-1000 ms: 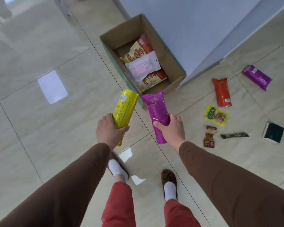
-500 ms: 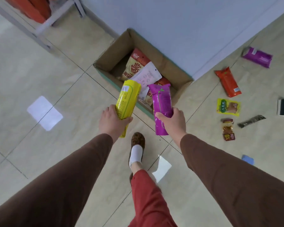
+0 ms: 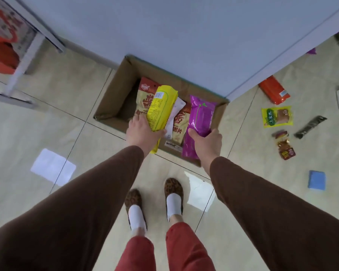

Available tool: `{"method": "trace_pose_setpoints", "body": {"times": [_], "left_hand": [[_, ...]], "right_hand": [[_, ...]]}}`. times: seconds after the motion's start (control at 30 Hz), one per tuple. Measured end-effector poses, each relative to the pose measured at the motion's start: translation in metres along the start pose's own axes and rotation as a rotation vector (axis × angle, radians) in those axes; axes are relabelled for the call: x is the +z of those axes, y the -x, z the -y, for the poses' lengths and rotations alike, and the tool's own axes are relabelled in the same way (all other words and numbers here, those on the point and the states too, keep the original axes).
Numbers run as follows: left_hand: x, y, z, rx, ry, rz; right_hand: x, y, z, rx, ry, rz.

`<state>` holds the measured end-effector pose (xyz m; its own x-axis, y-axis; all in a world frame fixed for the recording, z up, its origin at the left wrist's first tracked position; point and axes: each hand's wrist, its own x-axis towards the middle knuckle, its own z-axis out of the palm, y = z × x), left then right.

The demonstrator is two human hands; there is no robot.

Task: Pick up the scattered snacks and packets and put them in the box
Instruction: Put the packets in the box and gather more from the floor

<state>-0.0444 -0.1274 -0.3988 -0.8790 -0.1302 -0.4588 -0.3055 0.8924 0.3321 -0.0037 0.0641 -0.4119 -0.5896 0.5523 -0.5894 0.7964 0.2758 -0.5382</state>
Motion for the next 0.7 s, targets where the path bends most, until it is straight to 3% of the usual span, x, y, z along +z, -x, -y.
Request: {"method": "trace_pose_setpoints", "body": {"times": [0.3,0.7], "left_hand": [[0.026,-0.032,-0.023,0.127,-0.181,0.148],[-0.013,0.033,-0.056,0.532,-0.273,0.24]], "right_hand": [[0.011,-0.017,-0.014,0.122,0.15,-0.015],[-0.08,0.076,-0.053,-0.207,0.254,-0.084]]}}
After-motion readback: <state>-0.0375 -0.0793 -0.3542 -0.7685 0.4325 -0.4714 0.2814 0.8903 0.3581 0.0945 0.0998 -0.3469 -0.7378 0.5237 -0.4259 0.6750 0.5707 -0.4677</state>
